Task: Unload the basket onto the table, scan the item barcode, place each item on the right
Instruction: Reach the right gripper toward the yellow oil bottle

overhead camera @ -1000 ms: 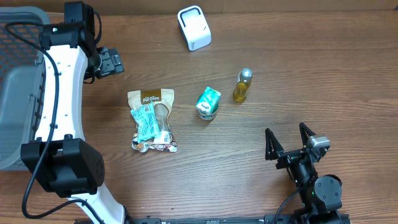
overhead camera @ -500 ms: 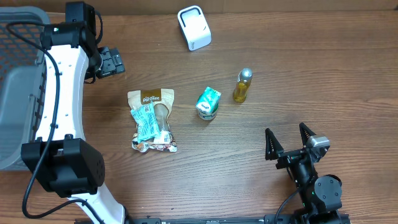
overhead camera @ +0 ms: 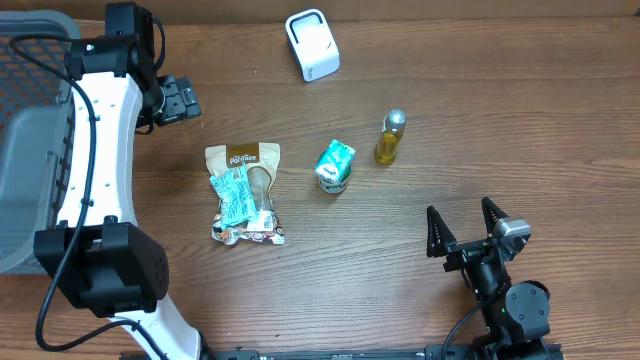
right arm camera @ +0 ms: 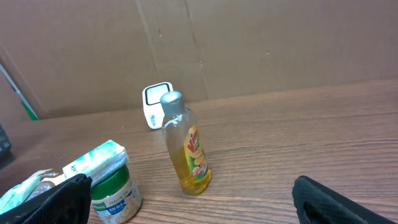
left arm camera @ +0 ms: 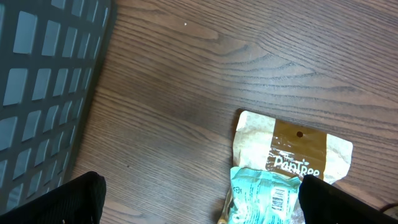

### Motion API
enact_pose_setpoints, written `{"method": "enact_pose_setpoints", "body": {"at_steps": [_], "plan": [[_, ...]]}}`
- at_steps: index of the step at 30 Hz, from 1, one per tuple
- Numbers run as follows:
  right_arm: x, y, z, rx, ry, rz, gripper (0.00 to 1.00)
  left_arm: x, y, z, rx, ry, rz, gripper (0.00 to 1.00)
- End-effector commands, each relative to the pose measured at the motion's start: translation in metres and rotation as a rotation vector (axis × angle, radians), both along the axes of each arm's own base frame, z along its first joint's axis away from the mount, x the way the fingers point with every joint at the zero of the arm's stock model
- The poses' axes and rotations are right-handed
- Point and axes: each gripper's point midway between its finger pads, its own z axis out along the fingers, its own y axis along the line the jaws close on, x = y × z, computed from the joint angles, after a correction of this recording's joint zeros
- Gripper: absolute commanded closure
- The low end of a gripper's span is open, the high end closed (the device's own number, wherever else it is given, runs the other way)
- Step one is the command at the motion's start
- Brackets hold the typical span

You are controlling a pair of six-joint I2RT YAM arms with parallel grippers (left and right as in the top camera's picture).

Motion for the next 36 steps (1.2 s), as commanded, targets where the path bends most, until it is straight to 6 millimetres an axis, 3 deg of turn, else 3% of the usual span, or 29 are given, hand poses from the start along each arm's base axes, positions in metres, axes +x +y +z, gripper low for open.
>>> {"method": "enact_pose_setpoints", "body": {"at_steps": [1,5,7,13,17,20,24,31,36], "plan": [[0.001,-0.001,-0.002,0.004,-0.003,-0.008,0.00,0.004,-0.002,0.008,-0.003,-0.026,-0.019,0.00],[-0.002,0.007,0.001,0.006,-0.005,0.041,0.00,0.004,-0.002,0.008,-0.003,-0.026,-0.019,0.00],[-0.003,0.004,0.012,0.007,-0.030,0.030,0.00,0.004,-0.002,0.008,-0.003,-0.025,-0.019,0.00],[-0.013,0.001,0.075,0.023,-0.111,0.025,0.00,0.004,-0.002,0.008,-0.003,-0.026,-0.019,0.00],[-0.014,0.001,0.106,0.007,-0.098,0.026,0.00,0.004,-0.002,0.008,-0.003,-0.026,-0.019,0.00],[-0.007,0.003,0.138,-0.055,-0.073,0.027,0.00,0.004,-0.002,0.008,-0.003,-0.026,-0.019,0.00],[0.010,0.006,0.164,-0.096,0.043,0.032,0.00,0.004,-0.002,0.008,-0.003,-0.026,-0.019,0.01],[0.060,0.017,0.172,-0.167,0.405,0.047,0.00,0.004,-0.002,0.008,-0.003,-0.026,-0.019,0.00],[0.096,0.025,0.144,-0.216,0.703,0.057,0.00,0.004,-0.002,0.008,-0.003,-0.026,-0.019,0.00]]}}
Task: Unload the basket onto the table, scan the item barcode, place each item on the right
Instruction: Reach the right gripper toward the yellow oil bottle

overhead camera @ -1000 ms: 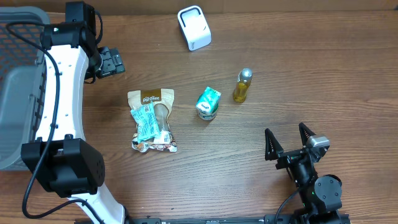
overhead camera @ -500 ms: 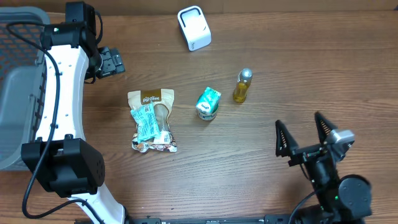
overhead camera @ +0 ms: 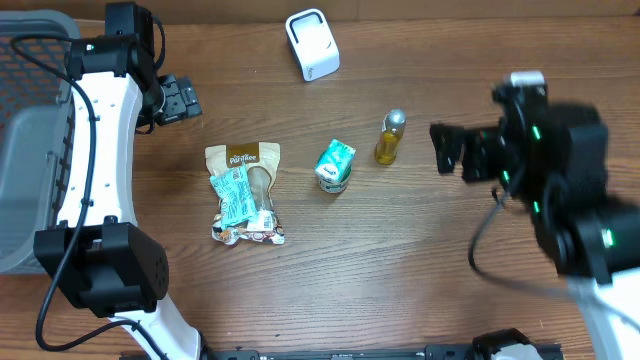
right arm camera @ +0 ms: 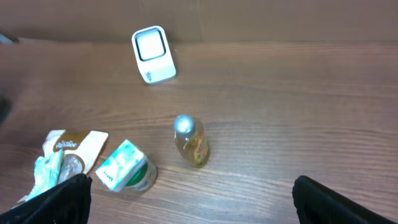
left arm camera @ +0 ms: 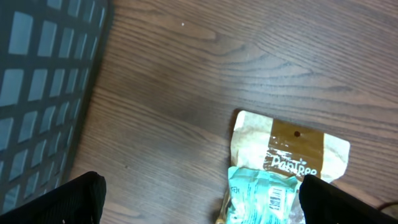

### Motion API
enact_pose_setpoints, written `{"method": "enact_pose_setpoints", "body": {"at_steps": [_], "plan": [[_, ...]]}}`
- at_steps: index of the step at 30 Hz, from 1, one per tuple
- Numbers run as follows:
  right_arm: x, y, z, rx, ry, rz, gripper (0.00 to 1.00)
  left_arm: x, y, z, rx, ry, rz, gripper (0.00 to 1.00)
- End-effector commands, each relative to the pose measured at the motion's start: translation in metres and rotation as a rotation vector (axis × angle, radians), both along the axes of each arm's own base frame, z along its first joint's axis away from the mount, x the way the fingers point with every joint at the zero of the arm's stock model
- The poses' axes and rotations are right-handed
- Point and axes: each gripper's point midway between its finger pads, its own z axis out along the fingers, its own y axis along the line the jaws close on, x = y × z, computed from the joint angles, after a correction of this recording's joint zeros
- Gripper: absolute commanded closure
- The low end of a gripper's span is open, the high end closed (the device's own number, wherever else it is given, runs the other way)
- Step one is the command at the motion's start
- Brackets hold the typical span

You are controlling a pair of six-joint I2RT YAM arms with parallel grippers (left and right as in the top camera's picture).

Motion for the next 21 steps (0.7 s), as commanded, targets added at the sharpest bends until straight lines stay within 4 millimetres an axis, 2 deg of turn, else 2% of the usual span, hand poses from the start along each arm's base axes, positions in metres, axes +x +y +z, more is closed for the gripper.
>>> {"method": "enact_pose_setpoints", "body": {"at_steps": [1,5,7,9,12,16,21], "plan": [[0.027,0.005,-0.012,-0.022,0.135,-0.005,0.00,0.003,-0.001,0.008,0.004,-0.021,-0.016,0.00],[0.051,0.030,-0.047,0.036,0.254,0.076,0.00,0.003,-0.001,0.008,0.004,-0.021,-0.016,0.00],[0.061,0.036,-0.062,0.044,0.284,0.087,0.00,0.003,-0.001,0.008,0.004,-0.021,-0.016,0.00],[0.067,0.037,-0.076,0.039,0.317,0.086,0.00,0.003,-0.001,0.008,0.004,-0.021,-0.016,0.00],[0.072,0.051,-0.103,0.084,0.403,0.132,0.00,0.003,-0.001,0.008,0.005,-0.021,-0.016,0.00],[0.086,0.053,-0.127,0.139,0.467,0.033,0.00,0.003,-0.001,0.008,0.004,-0.021,-0.016,0.00],[0.111,0.042,-0.134,0.178,0.434,-0.143,0.01,0.003,-0.001,0.008,0.004,-0.021,-0.016,0.00]]}}
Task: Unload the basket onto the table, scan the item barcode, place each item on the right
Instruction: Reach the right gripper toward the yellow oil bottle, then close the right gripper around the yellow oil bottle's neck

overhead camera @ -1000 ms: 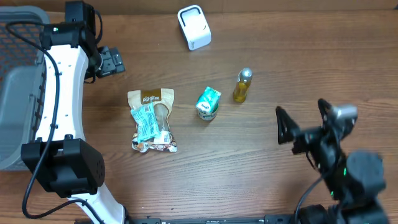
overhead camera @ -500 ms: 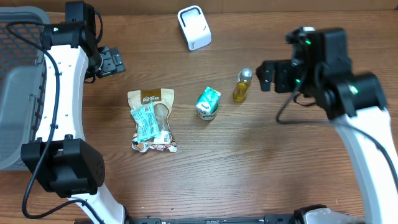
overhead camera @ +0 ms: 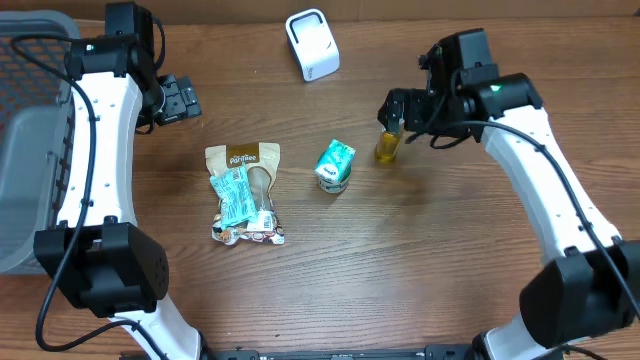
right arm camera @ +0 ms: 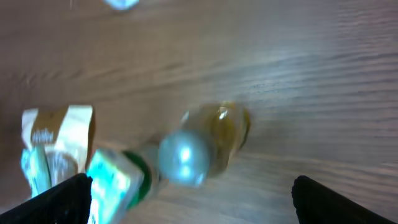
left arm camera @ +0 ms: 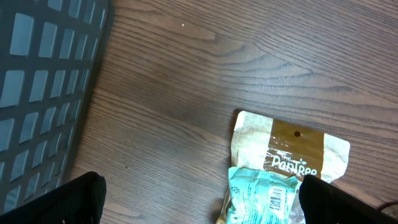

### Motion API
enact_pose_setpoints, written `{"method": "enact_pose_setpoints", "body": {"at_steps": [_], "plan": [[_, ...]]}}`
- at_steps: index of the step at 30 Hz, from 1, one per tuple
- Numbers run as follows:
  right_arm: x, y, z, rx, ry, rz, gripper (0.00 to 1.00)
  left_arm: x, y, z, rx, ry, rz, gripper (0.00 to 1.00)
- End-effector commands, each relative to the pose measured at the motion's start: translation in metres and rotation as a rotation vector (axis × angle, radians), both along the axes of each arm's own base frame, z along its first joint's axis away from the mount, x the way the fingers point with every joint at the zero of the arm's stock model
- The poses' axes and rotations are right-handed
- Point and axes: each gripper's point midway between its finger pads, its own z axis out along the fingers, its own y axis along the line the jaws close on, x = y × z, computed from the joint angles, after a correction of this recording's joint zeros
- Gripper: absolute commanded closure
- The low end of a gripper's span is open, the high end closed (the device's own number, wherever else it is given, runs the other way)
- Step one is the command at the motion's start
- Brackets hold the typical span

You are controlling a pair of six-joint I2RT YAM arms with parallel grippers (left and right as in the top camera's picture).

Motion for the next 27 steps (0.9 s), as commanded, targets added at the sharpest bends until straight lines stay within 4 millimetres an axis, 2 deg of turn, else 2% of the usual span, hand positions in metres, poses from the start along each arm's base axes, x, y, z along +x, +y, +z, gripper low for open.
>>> {"method": "enact_pose_setpoints", "body": {"at_steps": [1,3,10,16,22,27], "plan": [[0.022,-0.008,0.011,0.015,-0.052,-0.163,0.01,0.003,-0.001,0.008,0.003,-0.022,-0.014,0.00],[0.026,-0.010,0.010,-0.003,-0.066,-0.191,0.01,0.003,-0.001,0.008,0.003,-0.022,-0.014,0.00],[0.030,0.001,-0.015,-0.100,-0.051,-0.222,0.00,0.003,-0.001,0.008,0.003,-0.022,-0.014,0.00],[0.034,0.004,-0.016,-0.094,-0.063,-0.219,0.00,0.003,-0.001,0.008,0.003,-0.022,-0.014,0.01],[0.031,0.003,-0.032,-0.085,-0.025,-0.259,0.00,0.003,-0.001,0.008,0.003,-0.022,-0.014,0.01],[0.032,0.004,-0.035,-0.084,-0.021,-0.256,0.00,0.003,-0.001,0.008,0.003,-0.022,-0.014,0.00]]}}
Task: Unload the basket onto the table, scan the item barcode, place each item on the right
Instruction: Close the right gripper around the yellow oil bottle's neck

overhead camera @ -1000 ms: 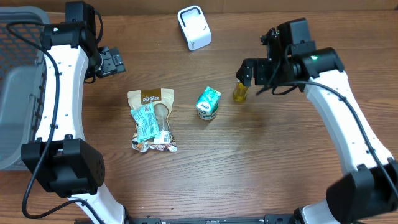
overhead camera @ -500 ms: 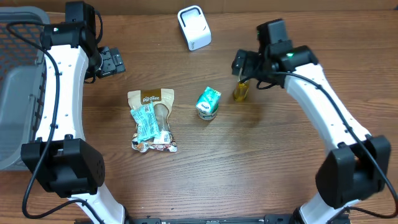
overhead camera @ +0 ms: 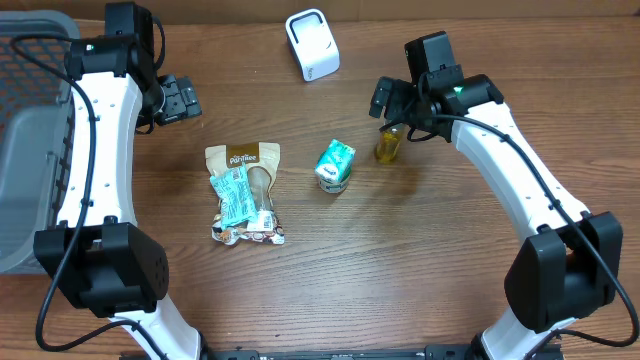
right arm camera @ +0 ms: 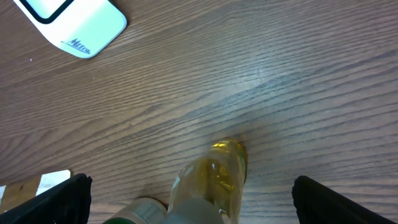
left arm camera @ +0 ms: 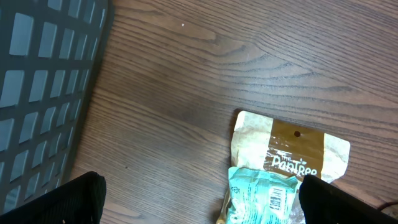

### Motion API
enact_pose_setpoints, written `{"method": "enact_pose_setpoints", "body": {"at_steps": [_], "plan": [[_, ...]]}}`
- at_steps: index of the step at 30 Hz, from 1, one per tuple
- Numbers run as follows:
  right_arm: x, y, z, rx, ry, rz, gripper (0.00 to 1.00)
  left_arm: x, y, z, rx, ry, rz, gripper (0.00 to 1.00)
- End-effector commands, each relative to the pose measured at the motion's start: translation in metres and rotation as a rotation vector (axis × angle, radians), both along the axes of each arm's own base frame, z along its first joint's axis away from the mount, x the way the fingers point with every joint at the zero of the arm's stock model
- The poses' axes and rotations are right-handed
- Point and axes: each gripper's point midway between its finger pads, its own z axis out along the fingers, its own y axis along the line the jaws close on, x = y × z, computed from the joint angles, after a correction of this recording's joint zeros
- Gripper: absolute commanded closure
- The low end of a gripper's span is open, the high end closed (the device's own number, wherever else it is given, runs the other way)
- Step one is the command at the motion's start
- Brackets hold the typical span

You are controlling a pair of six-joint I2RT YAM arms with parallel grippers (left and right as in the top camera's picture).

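Observation:
A small yellow bottle (overhead camera: 388,147) (right arm camera: 214,177) stands upright mid-table. My right gripper (overhead camera: 392,104) (right arm camera: 200,205) hangs open just over its top, a finger to either side and neither touching it. The white scanner (overhead camera: 312,44) (right arm camera: 71,22) stands at the back edge. A green-lidded jar (overhead camera: 334,168) topped by a teal carton stands left of the bottle. Further left lies a tan snack bag (overhead camera: 245,195) (left arm camera: 292,152) with a teal packet (left arm camera: 264,199) on it. My left gripper (overhead camera: 178,100) (left arm camera: 202,202) is open above bare wood, near the bag's upper corner.
A grey plastic basket (overhead camera: 25,150) (left arm camera: 43,74) sits at the table's left edge, beside the left arm. Bare wooden table surface (overhead camera: 380,270) fills the near half.
My right gripper has moved a little left and back, from beside the yellow bottle to right above it. It is still open. The left arm and all items are unmoved.
My right gripper was open and low at the near edge, facing the bottle. Then it was raised to the right of the bottle, then close beside it, and now over its top. The left arm held still throughout.

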Motion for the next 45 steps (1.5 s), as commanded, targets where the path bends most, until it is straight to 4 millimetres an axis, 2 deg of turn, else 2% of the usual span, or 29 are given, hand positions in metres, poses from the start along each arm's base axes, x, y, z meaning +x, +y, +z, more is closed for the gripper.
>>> {"method": "enact_pose_setpoints", "body": {"at_steps": [1,4,9,11,13,18,20,23,26,29,31,35,37,41,45], "plan": [[0.001,-0.003,-0.009,-0.011,0.015,-0.017,0.00,0.003,-0.001,0.008,0.003,-0.022,-0.014,0.00],[0.005,-0.007,0.014,-0.007,-0.004,-0.019,0.00,0.003,-0.001,0.008,0.003,-0.022,-0.014,0.00],[0.009,-0.012,0.081,0.007,-0.056,-0.031,0.00,0.003,-0.001,0.008,0.003,-0.023,-0.014,0.00],[0.006,-0.013,0.094,0.009,-0.059,-0.031,0.00,0.003,-0.001,0.008,0.003,-0.022,-0.014,0.00],[-0.001,-0.014,0.088,0.000,-0.023,-0.033,0.00,0.003,-0.001,0.008,0.003,-0.022,-0.014,0.00],[-0.012,-0.015,0.042,-0.038,0.137,-0.027,0.00,0.003,-0.001,0.008,0.003,-0.022,-0.014,0.00],[-0.015,-0.004,0.025,0.002,0.200,-0.001,0.00,0.003,-0.001,0.008,0.003,-0.022,-0.014,0.00],[-0.016,0.013,0.009,0.081,0.258,0.038,0.00,0.003,-0.001,0.008,0.003,-0.022,-0.014,0.00],[-0.015,0.016,-0.003,0.090,0.289,0.043,0.00,0.003,-0.001,0.008,0.003,-0.022,-0.014,0.00],[-0.014,0.013,-0.010,0.067,0.297,0.033,0.00,0.003,-0.001,0.008,0.003,-0.022,-0.014,0.01],[-0.014,0.006,-0.018,0.027,0.310,0.018,0.05,0.003,-0.001,0.008,0.003,-0.022,-0.014,0.00],[-0.016,0.006,-0.031,0.019,0.343,0.017,0.12,0.003,-0.002,0.008,0.003,-0.022,-0.016,0.00],[-0.020,0.008,-0.038,0.013,0.358,0.022,0.13,0.003,-0.002,0.008,0.003,-0.022,-0.016,0.00],[-0.023,0.007,-0.040,-0.009,0.365,0.021,0.14,0.003,-0.002,0.008,0.003,-0.023,-0.016,0.00],[-0.021,0.001,-0.041,-0.039,0.356,0.009,0.30,0.003,-0.002,0.008,0.003,-0.022,-0.016,0.00]]}}
